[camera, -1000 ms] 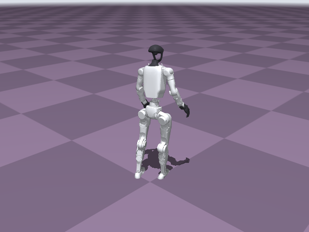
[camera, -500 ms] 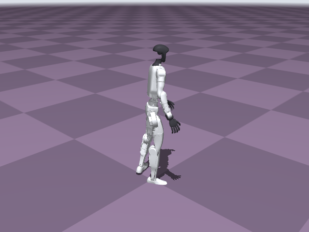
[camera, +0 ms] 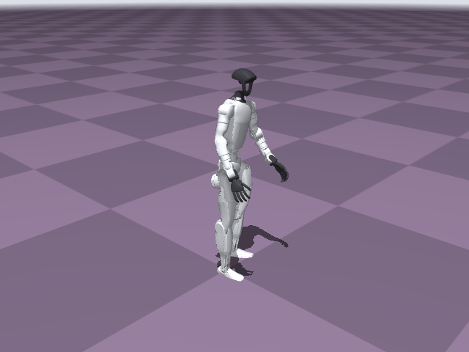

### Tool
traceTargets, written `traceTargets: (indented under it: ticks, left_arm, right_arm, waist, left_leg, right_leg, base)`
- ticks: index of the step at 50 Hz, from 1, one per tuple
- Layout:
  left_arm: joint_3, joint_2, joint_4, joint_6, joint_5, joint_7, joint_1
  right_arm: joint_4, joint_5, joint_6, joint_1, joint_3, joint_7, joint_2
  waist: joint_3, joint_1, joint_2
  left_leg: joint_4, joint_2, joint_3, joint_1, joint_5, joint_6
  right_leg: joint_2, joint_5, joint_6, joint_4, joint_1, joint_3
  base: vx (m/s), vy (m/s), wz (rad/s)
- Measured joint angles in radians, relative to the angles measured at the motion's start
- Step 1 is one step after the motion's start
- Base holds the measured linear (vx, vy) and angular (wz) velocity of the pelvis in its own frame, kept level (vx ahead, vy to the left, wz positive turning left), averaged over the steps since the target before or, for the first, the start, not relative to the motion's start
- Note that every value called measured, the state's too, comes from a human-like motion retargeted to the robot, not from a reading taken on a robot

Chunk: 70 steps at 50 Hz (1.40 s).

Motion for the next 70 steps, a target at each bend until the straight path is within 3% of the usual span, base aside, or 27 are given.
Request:
traceTargets:
  ticks: [5,12,19,23,27,32,37,41,45,48,51,54,58,60,70]
  left_arm:
    - [0.021,0.015,0.018,0.032,-0.002,0.001,-0.023]
    - [0.103,0.033,-0.01,0.037,-0.079,0.019,0.051]
    - [0.135,0.038,0.044,0.04,-0.072,-0.019,0.16]
    - [0.165,0.014,0.092,0.046,-0.061,-0.033,0.198]
    - [0.195,-0.024,0.099,0.048,-0.076,-0.022,0.222]
    - [0.213,-0.06,0.051,0.024,-0.076,-0.008,0.235]
    - [0.227,-0.075,-0.012,0.004,-0.078,-0.012,0.243]
    - [0.207,-0.067,-0.034,0.002,-0.084,-0.025,0.248]
    - [0.152,-0.033,-0.037,-0.005,-0.072,-0.051,0.237]
    - [0.113,-0.003,-0.045,-0.006,-0.049,-0.065,0.227]
    - [0.105,0.024,-0.059,0.003,-0.035,-0.056,0.201]
    - [0.124,0.038,-0.075,0.004,-0.05,-0.031,0.174]
    - [0.165,0.032,-0.112,-0.015,-0.112,-0.001,0.15]
    - [0.182,0.025,-0.138,-0.023,-0.138,0.002,0.14]
    - [0.175,-0.05,-0.268,-0.039,-0.041,-0.019,0.149]
  right_arm:
    - [0.021,0.019,0.009,0.01,0.01,-0.002,-0.003]
    - [0.083,0.039,0.023,0.0,-0.001,-0.016,0.0]
    - [0.078,0.007,0.029,0.019,-0.018,0.003,0.002]
    - [0.085,-0.023,0.035,0.026,-0.035,0.021,-0.005]
    - [0.102,-0.024,0.044,0.027,-0.055,0.019,-0.019]
    - [0.151,0.004,0.035,0.014,-0.062,0.0,-0.031]
    - [0.192,-0.002,0.033,-0.019,-0.067,0.001,-0.033]
    - [0.164,-0.011,0.028,-0.031,-0.079,0.001,-0.028]
    - [0.095,-0.005,0.012,-0.023,-0.088,0.007,-0.018]
    - [0.053,0.01,0.0,0.003,-0.083,0.009,-0.013]
    - [0.048,0.028,-0.003,0.018,-0.067,0.005,-0.012]
    - [0.084,0.033,0.004,0.024,-0.046,0.001,-0.008]
    - [0.149,0.023,0.027,0.031,-0.041,0.008,-0.005]
    - [0.172,0.021,0.041,0.035,-0.053,0.016,-0.005]
    - [0.191,-0.032,0.05,0.067,-0.038,0.048,-0.041]
  waist:
    - [-0.016,0.017,0.028]
    - [-0.039,0.026,0.039]
    - [-0.074,0.011,0.008]
    - [-0.079,0.02,0.003]
    - [-0.062,0.051,-0.003]
    - [-0.031,0.111,0.014]
    - [-0.017,0.14,0.043]
    - [-0.02,0.105,0.056]
    - [-0.023,0.04,0.066]
    - [-0.029,0.002,0.07]
    - [-0.031,-0.015,0.079]
    - [-0.029,-0.022,0.085]
    - [-0.02,-0.026,0.076]
    - [-0.012,-0.019,0.075]
    - [0.019,0.081,0.1]
  left_leg:
    - [-0.033,0.014,0.089,0.001,0.02,-0.038]
    - [0.016,0.04,0.217,-0.013,-0.003,-0.027]
    - [0.051,0.025,0.356,0.01,-0.034,0.007]
    - [0.088,0.04,0.43,0.029,-0.049,0.045]
    - [0.181,0.044,0.324,0.0,-0.092,0.088]
    - [0.253,0.019,0.042,-0.082,-0.159,0.05]
    - [0.136,-0.006,-0.091,-0.084,-0.067,0.037]
    - [0.093,0.006,-0.076,-0.058,-0.028,0.058]
    - [0.061,0.014,-0.049,-0.029,-0.028,0.036]
    - [0.032,-0.014,-0.043,-0.017,-0.014,0.019]
    - [0.014,-0.014,-0.045,-0.011,-0.002,-0.006]
    - [0.006,-0.011,-0.058,-0.007,0.005,-0.017]
    - [0.006,-0.035,-0.094,-0.004,0.005,-0.002]
    - [0.004,-0.038,-0.112,-0.005,0.007,0.001]
    - [-0.065,-0.074,-0.254,-0.069,0.086,0.009]
  right_leg:
    - [-0.108,-0.117,-0.066,0.109,-0.007,-0.338]
    - [-0.148,-0.173,-0.077,0.231,-0.023,-0.297]
    - [-0.161,-0.094,-0.008,0.155,0.009,-0.224]
    - [-0.133,-0.061,0.0,0.098,0.015,-0.137]
    - [-0.108,-0.038,0.0,0.078,0.02,-0.045]
    - [-0.038,-0.018,0.0,0.07,0.032,0.064]
    - [0.027,0.0,0.0,0.053,0.049,0.15]
    - [0.051,0.012,0.0,0.024,0.063,0.189]
    - [0.052,-0.004,0.0,0.003,0.076,0.199]
    - [-0.009,-0.054,0.0,0.03,0.064,0.107]
    - [-0.056,-0.112,-0.049,0.097,0.037,-0.025]
    - [-0.058,-0.135,-0.073,0.131,0.01,0.013]
    - [-0.045,-0.051,-0.02,0.071,0.008,0.198]
    - [-0.042,0.01,0.0,0.039,0.016,0.215]
    - [-0.09,0.046,0.0,-0.024,0.018,0.031]
  base:
    - [-0.04,0.1,-0.91]
    - [0.01,-0.05,-0.97]
    - [0.05,-0.16,-1.0]
    - [0.04,-0.22,-1.11]
    - [0.03,-0.21,-1.25]
    - [0.04,-0.17,-1.35]
    - [0.04,-0.04,-1.16]
    - [0.04,0.04,-0.69]
    - [0.02,0.12,-0.26]
    - [0.0,0.28,-0.05]
    - [0.01,0.11,0.04]
    - [0.02,-0.01,0.19]
    - [0.04,-0.05,0.46]
    - [0.03,-0.14,0.47]
    - [-0.04,-0.07,0.75]
